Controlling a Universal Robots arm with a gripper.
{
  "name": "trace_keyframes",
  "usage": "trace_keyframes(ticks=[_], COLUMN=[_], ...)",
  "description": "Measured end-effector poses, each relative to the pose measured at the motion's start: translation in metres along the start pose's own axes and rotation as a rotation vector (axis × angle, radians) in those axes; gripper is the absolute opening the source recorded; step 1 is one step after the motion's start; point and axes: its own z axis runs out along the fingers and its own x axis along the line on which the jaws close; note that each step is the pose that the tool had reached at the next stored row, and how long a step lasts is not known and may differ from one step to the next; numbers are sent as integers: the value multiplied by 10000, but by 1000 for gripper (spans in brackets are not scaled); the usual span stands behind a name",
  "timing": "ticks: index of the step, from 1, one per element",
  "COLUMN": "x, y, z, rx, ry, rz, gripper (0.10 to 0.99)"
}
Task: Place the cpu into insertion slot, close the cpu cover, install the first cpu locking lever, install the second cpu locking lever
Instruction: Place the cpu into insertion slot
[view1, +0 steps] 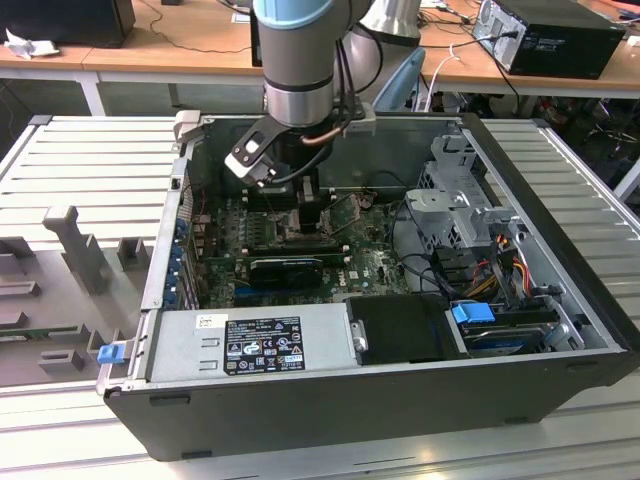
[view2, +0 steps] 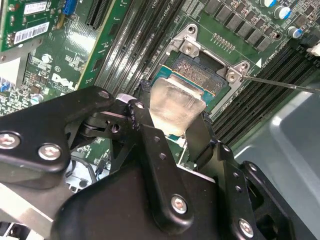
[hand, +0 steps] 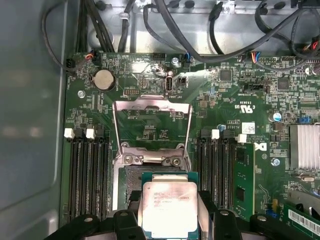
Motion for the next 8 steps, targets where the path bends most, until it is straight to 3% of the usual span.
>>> trace_keyframes(ticks=[8], x=[4], y=[-30], z=[23], rx=[-1], ry=[2], rz=[2], gripper=[525])
